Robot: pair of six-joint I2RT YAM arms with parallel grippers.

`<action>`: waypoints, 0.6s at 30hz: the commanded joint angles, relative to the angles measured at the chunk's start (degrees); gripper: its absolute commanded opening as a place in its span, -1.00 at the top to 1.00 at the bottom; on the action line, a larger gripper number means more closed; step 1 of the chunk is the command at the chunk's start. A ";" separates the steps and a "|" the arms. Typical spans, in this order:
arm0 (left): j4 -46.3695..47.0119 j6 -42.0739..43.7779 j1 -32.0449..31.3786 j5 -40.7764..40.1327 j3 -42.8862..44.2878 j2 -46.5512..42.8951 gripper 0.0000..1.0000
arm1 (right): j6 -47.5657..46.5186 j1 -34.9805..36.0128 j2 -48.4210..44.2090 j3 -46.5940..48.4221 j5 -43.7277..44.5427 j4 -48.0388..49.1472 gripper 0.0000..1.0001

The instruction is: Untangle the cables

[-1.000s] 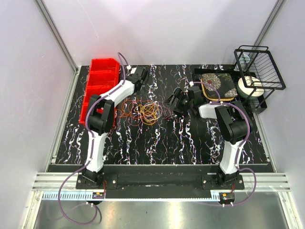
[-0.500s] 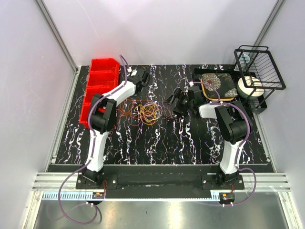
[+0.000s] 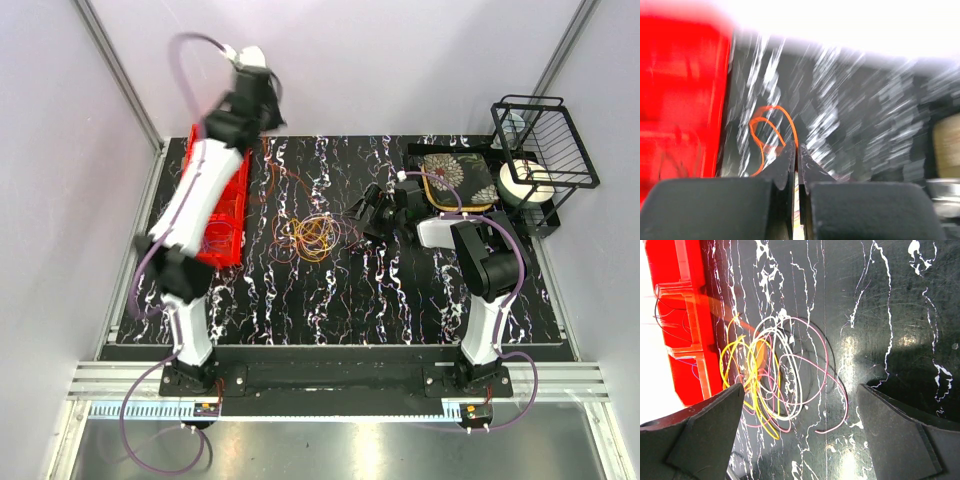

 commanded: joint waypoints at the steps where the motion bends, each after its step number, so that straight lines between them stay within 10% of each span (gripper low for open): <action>1: 11.61 3.90 -0.09 5.80 3.97 -18.31 1.00 | -0.01 0.40 -0.72 1.50 -0.85 -0.59 -0.99; 18: 33.28 10.68 -0.09 3.70 -8.70 -38.55 1.00 | 0.25 0.40 -0.89 1.50 -1.73 -0.41 -0.99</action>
